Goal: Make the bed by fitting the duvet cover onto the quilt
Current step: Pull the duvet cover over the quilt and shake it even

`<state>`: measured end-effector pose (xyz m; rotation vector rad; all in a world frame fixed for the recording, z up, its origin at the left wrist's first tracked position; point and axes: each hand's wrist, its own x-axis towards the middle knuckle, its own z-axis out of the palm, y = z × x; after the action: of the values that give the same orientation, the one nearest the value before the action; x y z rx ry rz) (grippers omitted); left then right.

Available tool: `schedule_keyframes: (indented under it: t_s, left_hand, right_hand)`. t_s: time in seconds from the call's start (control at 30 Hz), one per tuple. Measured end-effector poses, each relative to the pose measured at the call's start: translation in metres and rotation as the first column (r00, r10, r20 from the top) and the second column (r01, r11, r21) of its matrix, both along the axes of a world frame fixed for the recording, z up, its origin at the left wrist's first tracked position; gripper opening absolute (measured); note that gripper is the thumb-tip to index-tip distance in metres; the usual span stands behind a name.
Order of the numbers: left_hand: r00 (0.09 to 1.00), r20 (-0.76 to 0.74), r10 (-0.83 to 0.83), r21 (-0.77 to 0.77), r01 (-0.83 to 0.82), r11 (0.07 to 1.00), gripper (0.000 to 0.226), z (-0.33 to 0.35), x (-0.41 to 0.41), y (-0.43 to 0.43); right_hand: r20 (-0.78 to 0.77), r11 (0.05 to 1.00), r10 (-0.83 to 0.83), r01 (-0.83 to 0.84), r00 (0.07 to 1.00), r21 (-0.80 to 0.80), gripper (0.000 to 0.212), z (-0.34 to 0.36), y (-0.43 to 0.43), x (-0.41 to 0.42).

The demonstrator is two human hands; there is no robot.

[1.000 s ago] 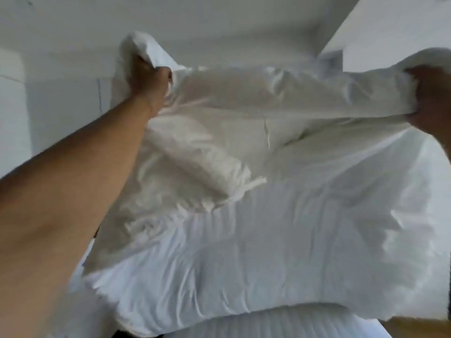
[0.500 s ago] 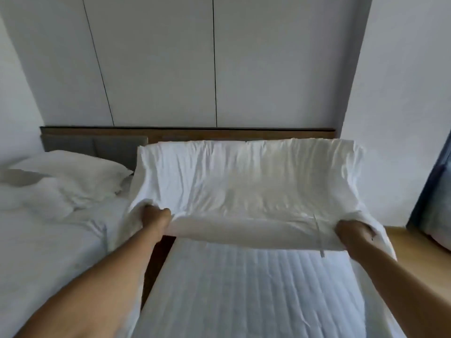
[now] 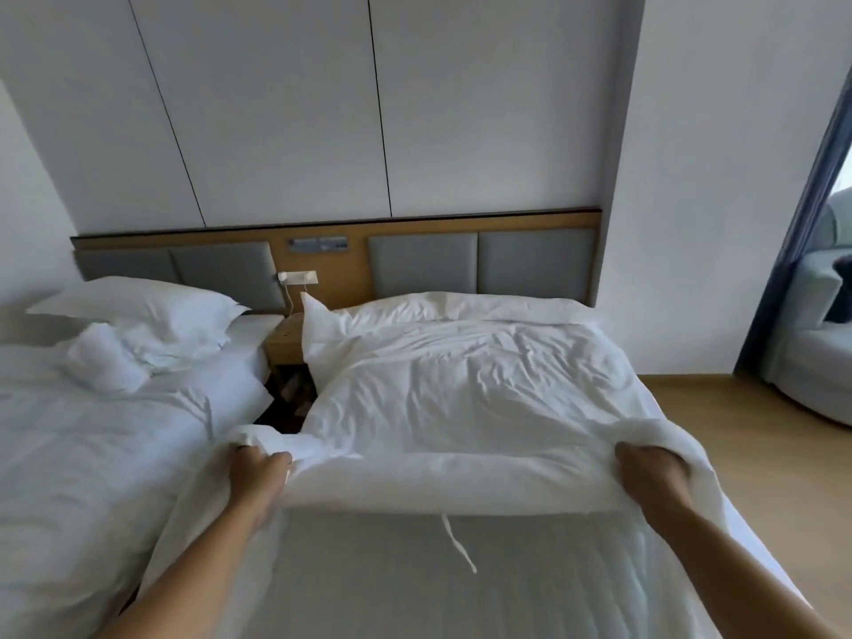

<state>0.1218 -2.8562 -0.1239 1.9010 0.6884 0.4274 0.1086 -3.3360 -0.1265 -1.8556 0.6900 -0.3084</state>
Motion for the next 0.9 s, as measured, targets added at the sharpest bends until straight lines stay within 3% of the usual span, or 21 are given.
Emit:
schedule_keyframes:
  t_s: [0.4,0.63,0.77,0.83,0.9]
  left_hand:
    - [0.989,-0.142,-0.036,0.101,0.051,0.994,0.054,-0.044,-0.074,-0.028]
    - [0.979,-0.18,-0.1,0.066,0.113,0.991,0.034,-0.054,-0.04,-0.01]
    - [0.974,-0.191,-0.124,0.055,0.136,0.989,0.032,-0.058,-0.02,-0.005]
    - [0.976,-0.185,-0.116,0.052,0.128,0.99,0.034,-0.06,-0.014,-0.003]
    - [0.98,-0.174,-0.091,0.047,0.1,0.994,0.034,-0.063,-0.013,-0.001]
  right_hand:
    - [-0.085,1.0,0.014,-0.012,0.996,0.024,0.024,-0.04,-0.024,-0.045]
    - [-0.134,0.994,-0.027,0.041,0.991,0.104,0.021,-0.063,-0.013,-0.031]
    - [-0.124,0.986,-0.073,0.09,0.99,0.14,0.032,-0.062,-0.007,-0.018]
    - [-0.09,0.96,-0.12,0.138,0.989,0.242,0.031,-0.059,-0.006,-0.013]
    - [-0.057,0.834,-0.21,0.209,0.976,0.51,0.019,-0.057,-0.013,-0.01]
